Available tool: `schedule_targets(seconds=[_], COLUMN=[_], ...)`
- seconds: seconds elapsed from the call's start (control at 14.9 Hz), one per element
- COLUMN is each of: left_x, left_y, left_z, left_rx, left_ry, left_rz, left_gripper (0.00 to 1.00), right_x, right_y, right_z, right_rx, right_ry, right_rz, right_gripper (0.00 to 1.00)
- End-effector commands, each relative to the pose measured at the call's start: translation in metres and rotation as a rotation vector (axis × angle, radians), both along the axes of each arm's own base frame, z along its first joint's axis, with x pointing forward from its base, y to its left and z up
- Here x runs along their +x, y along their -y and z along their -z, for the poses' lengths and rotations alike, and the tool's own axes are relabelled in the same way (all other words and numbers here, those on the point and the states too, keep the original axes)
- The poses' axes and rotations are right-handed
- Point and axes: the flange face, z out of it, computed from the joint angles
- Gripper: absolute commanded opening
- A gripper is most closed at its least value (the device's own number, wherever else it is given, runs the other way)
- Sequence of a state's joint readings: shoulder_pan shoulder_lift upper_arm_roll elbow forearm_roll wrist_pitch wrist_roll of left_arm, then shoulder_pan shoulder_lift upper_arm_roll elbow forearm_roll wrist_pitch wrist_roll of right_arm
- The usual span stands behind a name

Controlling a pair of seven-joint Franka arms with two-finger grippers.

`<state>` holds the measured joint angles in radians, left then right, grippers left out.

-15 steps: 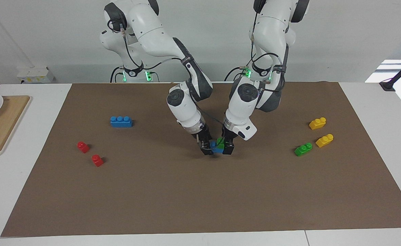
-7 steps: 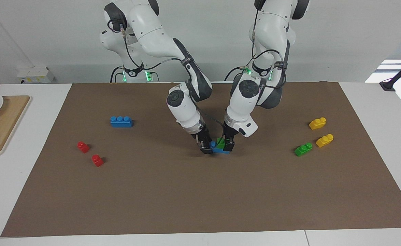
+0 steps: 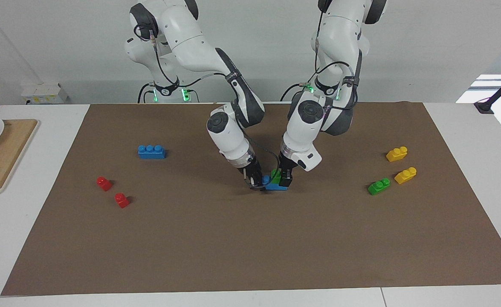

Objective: Remove green block with left arm and hold with right
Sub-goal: 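Close the right gripper on the blue end while the left gripper holds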

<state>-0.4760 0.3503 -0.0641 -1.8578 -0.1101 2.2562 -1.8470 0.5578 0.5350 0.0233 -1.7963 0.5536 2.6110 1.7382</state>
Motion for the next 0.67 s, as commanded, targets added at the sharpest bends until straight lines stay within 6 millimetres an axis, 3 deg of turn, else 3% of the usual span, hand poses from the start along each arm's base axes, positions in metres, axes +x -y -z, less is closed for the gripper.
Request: schedule_targets(seconds=[0.0, 0.27, 0.4, 0.6], left_x=[-0.007, -0.002, -0.002, 0.003], left_y=[-0.006, -0.014, -0.014, -0.027], left_z=[-0.012, -0.024, -0.025, -0.039], left_rx=[0.011, 0.003, 0.0, -0.005], left_ry=[-0.012, 0.001, 0.005, 0.015], left_rz=[0.028, 0.014, 0.011, -0.003], left_gripper=[0.64, 0.18, 0.0, 0.0], right_x=[-0.001, 0.0, 0.0, 0.0], right_y=[-0.001, 0.0, 0.001, 0.0], right_z=[0.001, 0.003, 0.003, 0.003], right_rx=[0.022, 0.021, 0.02, 0.021], right_ry=[0.011, 0.015, 0.015, 0.015], right_rz=[0.019, 0.018, 0.018, 0.018], right_gripper=[0.0, 0.0, 0.0, 0.0])
